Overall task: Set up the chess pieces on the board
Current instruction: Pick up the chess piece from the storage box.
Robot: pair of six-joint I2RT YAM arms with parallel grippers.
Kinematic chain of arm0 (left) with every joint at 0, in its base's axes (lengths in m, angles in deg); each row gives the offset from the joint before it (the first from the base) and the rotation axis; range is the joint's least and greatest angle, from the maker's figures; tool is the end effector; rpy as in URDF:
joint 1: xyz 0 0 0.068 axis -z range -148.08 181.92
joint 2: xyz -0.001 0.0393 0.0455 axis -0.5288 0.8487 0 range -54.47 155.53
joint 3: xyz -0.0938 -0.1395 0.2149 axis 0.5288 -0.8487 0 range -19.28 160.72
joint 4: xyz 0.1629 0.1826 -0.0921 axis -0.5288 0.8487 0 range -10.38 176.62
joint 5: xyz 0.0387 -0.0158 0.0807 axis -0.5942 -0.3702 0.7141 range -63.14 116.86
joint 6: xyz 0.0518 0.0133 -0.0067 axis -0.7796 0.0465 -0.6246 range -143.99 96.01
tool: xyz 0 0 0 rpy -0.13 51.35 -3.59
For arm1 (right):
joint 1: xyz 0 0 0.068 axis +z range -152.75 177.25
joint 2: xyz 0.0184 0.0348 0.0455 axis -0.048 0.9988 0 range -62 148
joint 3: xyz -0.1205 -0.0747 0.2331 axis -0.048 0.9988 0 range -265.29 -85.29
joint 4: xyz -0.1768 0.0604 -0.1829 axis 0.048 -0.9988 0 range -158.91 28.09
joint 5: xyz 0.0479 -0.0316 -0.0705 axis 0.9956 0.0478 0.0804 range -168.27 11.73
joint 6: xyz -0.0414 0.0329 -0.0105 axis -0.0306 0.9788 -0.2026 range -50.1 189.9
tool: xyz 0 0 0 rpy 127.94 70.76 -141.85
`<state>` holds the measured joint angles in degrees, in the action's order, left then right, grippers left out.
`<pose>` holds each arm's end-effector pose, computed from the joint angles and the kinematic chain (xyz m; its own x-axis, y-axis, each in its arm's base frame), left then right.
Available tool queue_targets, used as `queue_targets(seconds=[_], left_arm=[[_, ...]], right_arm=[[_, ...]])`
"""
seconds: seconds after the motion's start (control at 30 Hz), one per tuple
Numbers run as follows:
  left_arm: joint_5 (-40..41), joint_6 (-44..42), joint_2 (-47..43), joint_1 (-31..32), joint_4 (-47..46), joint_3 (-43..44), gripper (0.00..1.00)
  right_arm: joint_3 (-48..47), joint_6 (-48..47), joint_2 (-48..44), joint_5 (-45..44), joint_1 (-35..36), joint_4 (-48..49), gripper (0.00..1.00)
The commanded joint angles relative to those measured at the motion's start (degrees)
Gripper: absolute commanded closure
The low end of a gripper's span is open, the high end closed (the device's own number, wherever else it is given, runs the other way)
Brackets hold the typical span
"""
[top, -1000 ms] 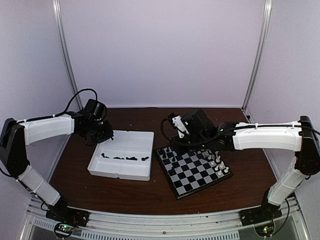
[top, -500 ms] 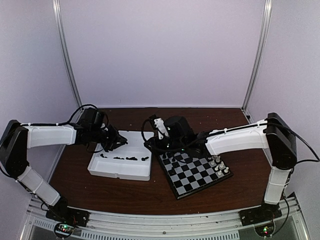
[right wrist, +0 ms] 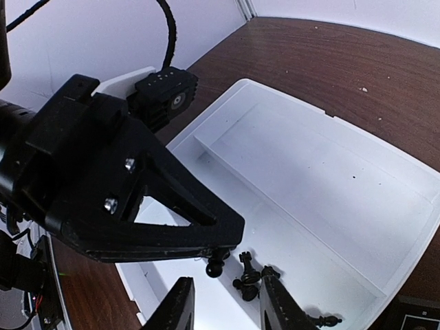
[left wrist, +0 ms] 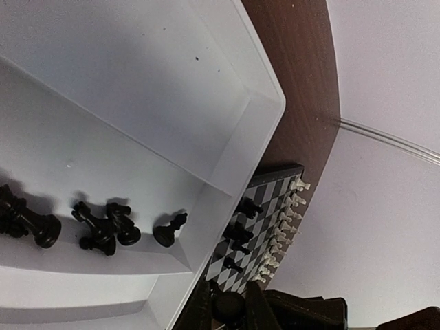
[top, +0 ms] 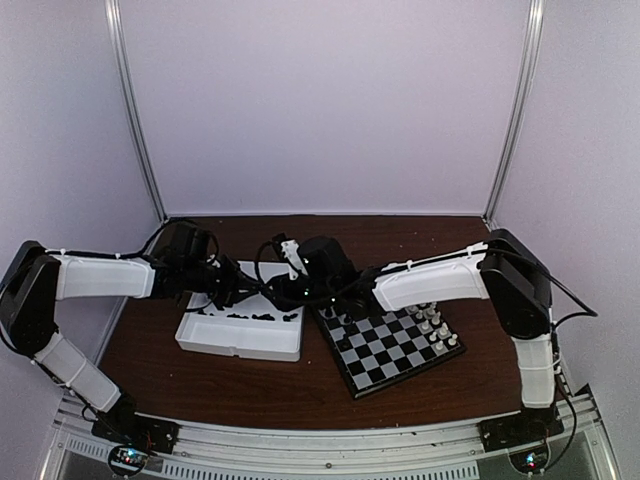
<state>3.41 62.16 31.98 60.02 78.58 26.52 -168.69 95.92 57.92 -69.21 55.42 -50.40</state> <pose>0.2675 -0.1588 0.1950 -0.7386 -0.6434 0.2015 -0.5140 0.3440 -0.7858 0.2501 0.4135 0.1986 -0.6015 -0.1476 -0.7851 -0.7238 0.5166 0.4574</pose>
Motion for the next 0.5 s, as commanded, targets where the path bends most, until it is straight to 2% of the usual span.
queue_targets(seconds=[0.0, 0.23, 0.47], left_arm=[[-2.1, 0.86, -0.68, 0.2, -3.97, -0.75, 0.89], [-2.54, 1.83, -0.67, 0.2, -5.9, -2.5, 0.89], [-2.75, 1.96, -0.43, 0.21, -6.27, -2.78, 0.89]], right_arm=[[-2.58, 0.8, 2.32, -0.34, 0.28, -0.08, 0.65], [-3.64, 1.26, 4.03, 0.75, 0.27, 0.08, 0.66], [-5.28, 1.61, 5.21, 1.43, 0.28, -0.16, 0.74]])
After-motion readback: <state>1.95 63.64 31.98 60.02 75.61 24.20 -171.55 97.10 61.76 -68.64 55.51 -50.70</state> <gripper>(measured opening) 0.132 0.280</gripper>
